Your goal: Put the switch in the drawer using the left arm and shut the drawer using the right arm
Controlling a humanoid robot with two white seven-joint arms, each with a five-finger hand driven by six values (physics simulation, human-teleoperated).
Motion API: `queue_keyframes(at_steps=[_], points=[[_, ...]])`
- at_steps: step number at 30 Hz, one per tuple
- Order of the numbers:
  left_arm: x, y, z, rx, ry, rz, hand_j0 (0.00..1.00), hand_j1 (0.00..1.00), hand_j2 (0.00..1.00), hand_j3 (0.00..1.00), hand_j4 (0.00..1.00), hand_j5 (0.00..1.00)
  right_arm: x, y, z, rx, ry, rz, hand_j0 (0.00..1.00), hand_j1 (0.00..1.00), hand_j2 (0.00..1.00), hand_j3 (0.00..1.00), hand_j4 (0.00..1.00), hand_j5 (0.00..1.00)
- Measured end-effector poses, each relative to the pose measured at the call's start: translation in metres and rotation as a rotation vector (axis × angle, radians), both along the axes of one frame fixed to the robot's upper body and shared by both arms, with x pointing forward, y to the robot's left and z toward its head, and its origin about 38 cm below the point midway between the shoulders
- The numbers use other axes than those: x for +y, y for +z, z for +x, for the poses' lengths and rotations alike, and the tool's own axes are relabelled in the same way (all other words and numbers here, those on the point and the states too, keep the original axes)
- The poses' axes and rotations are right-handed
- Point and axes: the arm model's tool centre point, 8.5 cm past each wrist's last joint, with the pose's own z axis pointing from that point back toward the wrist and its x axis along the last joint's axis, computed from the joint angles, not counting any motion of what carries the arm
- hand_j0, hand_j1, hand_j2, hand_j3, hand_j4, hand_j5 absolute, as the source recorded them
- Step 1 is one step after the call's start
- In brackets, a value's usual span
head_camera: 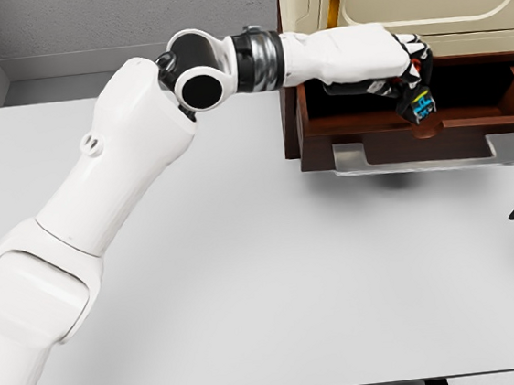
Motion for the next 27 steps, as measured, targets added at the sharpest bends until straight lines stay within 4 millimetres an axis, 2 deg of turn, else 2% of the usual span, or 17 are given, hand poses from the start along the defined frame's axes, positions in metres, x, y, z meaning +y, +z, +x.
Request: queue_keyframes(at_steps=[4, 5, 7, 9, 13, 23, 27], points=[[0.003, -0.002, 0.004, 0.014, 0.015, -0.002, 0.36, 0.36, 0.36, 0.36, 0.36, 0.36, 0.000, 0.000, 0.000, 0.000, 0.001, 0.000, 0.63, 0.63, 0.63, 0.63, 0.63, 0.63], [0.004, -0.003, 0.006, 0.017, 0.020, -0.002, 0.44, 0.44, 0.44, 0.44, 0.44, 0.44, 0.000, 0.000, 0.000, 0.001, 0.001, 0.000, 0.63, 0.63, 0.63, 0.63, 0.63, 0.63], [0.005, -0.006, 0.008, 0.021, 0.028, 0.003, 0.76, 0.76, 0.76, 0.76, 0.76, 0.76, 0.000, 0.000, 0.000, 0.001, 0.001, 0.000, 0.64, 0.64, 0.64, 0.64, 0.64, 0.64], [0.006, -0.007, 0.008, 0.025, 0.030, 0.007, 0.88, 0.88, 0.88, 0.88, 0.88, 0.88, 0.000, 0.000, 0.000, 0.001, 0.001, 0.000, 0.64, 0.64, 0.64, 0.64, 0.64, 0.64], [0.006, -0.009, 0.008, 0.022, 0.026, 0.019, 1.00, 1.00, 1.00, 1.00, 1.00, 1.00, 0.001, -0.001, 0.000, 0.003, 0.002, 0.000, 0.64, 0.64, 0.64, 0.64, 0.64, 0.64], [0.011, 0.000, 0.010, 0.005, 0.033, -0.006, 1.00, 1.00, 1.00, 1.00, 1.00, 1.00, 0.003, -0.006, -0.001, 0.019, 0.008, 0.002, 0.64, 0.64, 0.64, 0.64, 0.64, 0.64], [0.013, -0.003, 0.011, 0.015, 0.038, -0.010, 1.00, 1.00, 1.00, 1.00, 1.00, 1.00, 0.003, -0.008, -0.001, 0.024, 0.010, 0.002, 0.65, 0.65, 0.65, 0.65, 0.65, 0.65]])
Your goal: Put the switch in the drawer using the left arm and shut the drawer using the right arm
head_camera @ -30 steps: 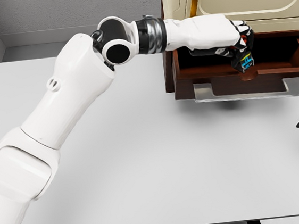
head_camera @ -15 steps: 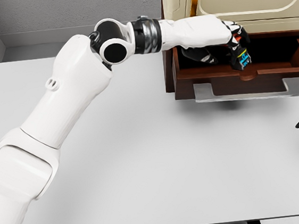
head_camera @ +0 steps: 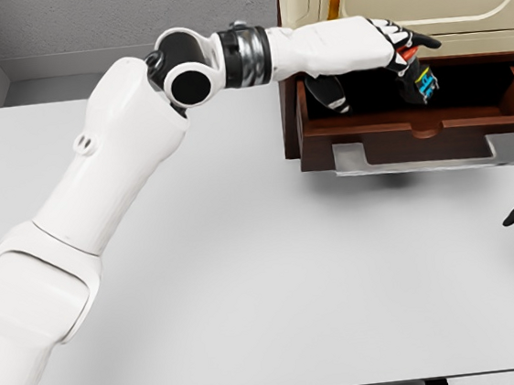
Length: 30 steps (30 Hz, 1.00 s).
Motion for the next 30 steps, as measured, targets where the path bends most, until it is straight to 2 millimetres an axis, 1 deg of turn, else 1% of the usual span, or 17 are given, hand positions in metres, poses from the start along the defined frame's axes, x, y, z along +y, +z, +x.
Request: queue_keyframes(at_steps=[3, 8, 11, 17, 19, 21, 25, 30], points=[[0.000, 0.000, -0.001, 0.014, -0.008, -0.015, 1.00, 1.00, 1.00, 1.00, 1.00, 1.00, 0.000, -0.001, 0.000, 0.002, 0.001, 0.000, 0.65, 0.65, 0.65, 0.65, 0.65, 0.65], [0.005, 0.008, -0.003, 0.042, -0.025, -0.066, 1.00, 1.00, 1.00, 1.00, 1.00, 1.00, 0.001, -0.002, 0.000, 0.005, 0.002, 0.000, 0.65, 0.65, 0.65, 0.65, 0.65, 0.65], [0.007, 0.007, -0.001, 0.055, -0.024, -0.076, 1.00, 1.00, 1.00, 1.00, 1.00, 1.00, 0.001, -0.003, 0.000, 0.008, 0.003, 0.001, 0.65, 0.65, 0.65, 0.65, 0.65, 0.65], [0.011, -0.009, 0.011, 0.145, 0.007, -0.093, 1.00, 1.00, 1.00, 1.00, 1.00, 1.00, 0.001, -0.003, -0.001, 0.010, 0.004, 0.001, 0.65, 0.65, 0.65, 0.65, 0.65, 0.65], [0.013, -0.010, 0.015, 0.180, 0.013, -0.110, 1.00, 1.00, 1.00, 1.00, 1.00, 1.00, 0.001, -0.003, -0.001, 0.010, 0.004, 0.001, 0.65, 0.65, 0.65, 0.65, 0.65, 0.65], [0.011, 0.000, 0.015, 0.214, -0.012, -0.157, 1.00, 1.00, 1.00, 1.00, 1.00, 1.00, 0.002, -0.001, 0.001, 0.002, 0.005, 0.001, 0.65, 0.65, 0.65, 0.65, 0.65, 0.65], [0.014, 0.000, 0.013, 0.322, -0.053, -0.247, 1.00, 1.00, 1.00, 1.00, 1.00, 1.00, 0.002, -0.001, 0.001, 0.001, 0.005, 0.001, 0.65, 0.65, 0.65, 0.65, 0.65, 0.65], [0.015, -0.001, 0.011, 0.364, -0.071, -0.275, 1.00, 1.00, 1.00, 1.00, 1.00, 1.00, 0.002, -0.001, 0.001, 0.003, 0.006, 0.001, 0.65, 0.65, 0.65, 0.65, 0.65, 0.65]])
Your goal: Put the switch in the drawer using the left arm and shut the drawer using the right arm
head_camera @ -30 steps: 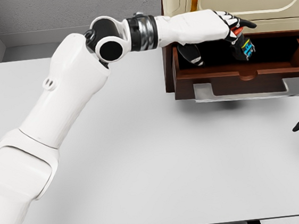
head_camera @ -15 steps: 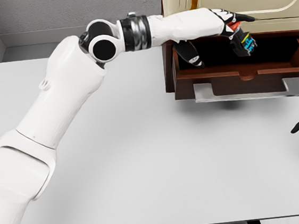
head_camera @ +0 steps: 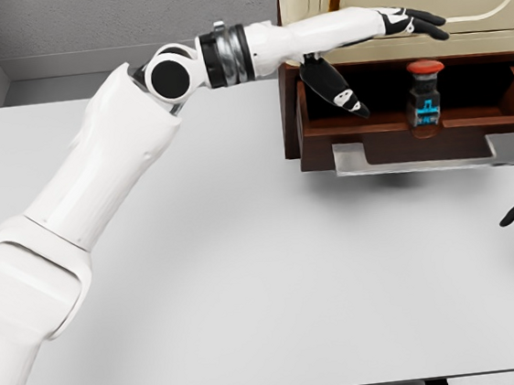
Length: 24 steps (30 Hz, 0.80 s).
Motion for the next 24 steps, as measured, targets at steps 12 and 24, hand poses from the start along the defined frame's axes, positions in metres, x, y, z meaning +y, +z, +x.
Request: queue_keyframes(at_steps=[12, 24], points=[[0.066, 0.092, -0.093, -0.317, -0.212, -0.066, 1.00, 1.00, 1.00, 1.00, 1.00, 1.00, 0.001, -0.003, -0.001, 0.010, 0.003, 0.000, 0.65, 0.65, 0.65, 0.65, 0.65, 0.65], [0.183, 0.051, -0.119, -0.216, -0.083, 0.065, 1.00, 1.00, 1.00, 1.00, 1.00, 1.00, 0.002, 0.006, 0.006, -0.026, 0.007, 0.002, 0.57, 0.57, 0.57, 0.57, 0.57, 0.57]])
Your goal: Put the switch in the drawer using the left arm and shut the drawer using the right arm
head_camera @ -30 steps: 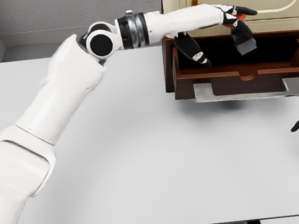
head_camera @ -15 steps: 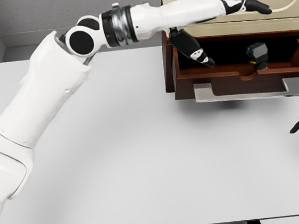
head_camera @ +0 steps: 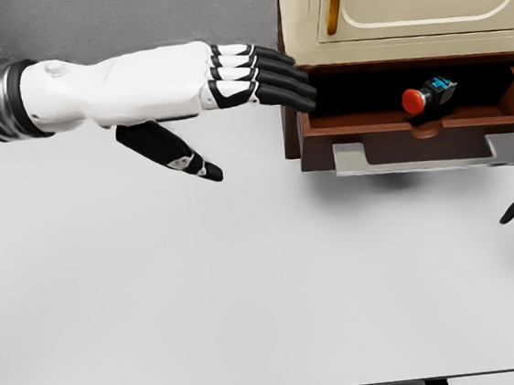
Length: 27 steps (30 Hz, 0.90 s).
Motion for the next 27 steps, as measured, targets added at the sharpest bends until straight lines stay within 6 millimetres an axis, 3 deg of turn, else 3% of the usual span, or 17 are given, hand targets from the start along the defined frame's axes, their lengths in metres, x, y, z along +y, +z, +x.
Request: queue_keyframes(at_steps=[3, 5, 7, 10, 13, 27], points=[[0.045, -0.024, 0.011, 0.061, 0.131, 0.074, 1.00, 1.00, 1.00, 1.00, 1.00, 1.00, 0.004, 0.002, 0.005, -0.012, 0.014, 0.005, 0.58, 0.58, 0.58, 0.58, 0.58, 0.58], [0.075, -0.055, 0.020, 0.139, 0.227, 0.120, 1.00, 1.00, 1.00, 1.00, 1.00, 1.00, 0.007, 0.005, 0.009, -0.018, 0.026, -0.002, 0.57, 0.57, 0.57, 0.57, 0.57, 0.57], [0.090, -0.072, 0.028, 0.145, 0.290, 0.173, 1.00, 1.00, 1.00, 1.00, 1.00, 1.00, 0.011, 0.013, 0.016, -0.037, 0.047, -0.013, 0.57, 0.57, 0.57, 0.57, 0.57, 0.57], [0.099, -0.098, 0.029, 0.165, 0.329, 0.222, 1.00, 1.00, 1.00, 1.00, 1.00, 1.00, 0.017, 0.009, 0.020, -0.020, 0.067, -0.020, 0.58, 0.58, 0.58, 0.58, 0.58, 0.58], [0.101, -0.098, 0.032, 0.150, 0.345, 0.236, 1.00, 1.00, 1.00, 1.00, 1.00, 1.00, 0.020, 0.004, 0.019, -0.005, 0.079, -0.016, 0.59, 0.59, 0.59, 0.59, 0.59, 0.59], [0.105, -0.097, 0.034, 0.135, 0.359, 0.252, 1.00, 1.00, 1.00, 1.00, 1.00, 1.00, 0.021, 0.016, 0.027, -0.047, 0.083, -0.014, 0.63, 0.63, 0.63, 0.63, 0.63, 0.63]])
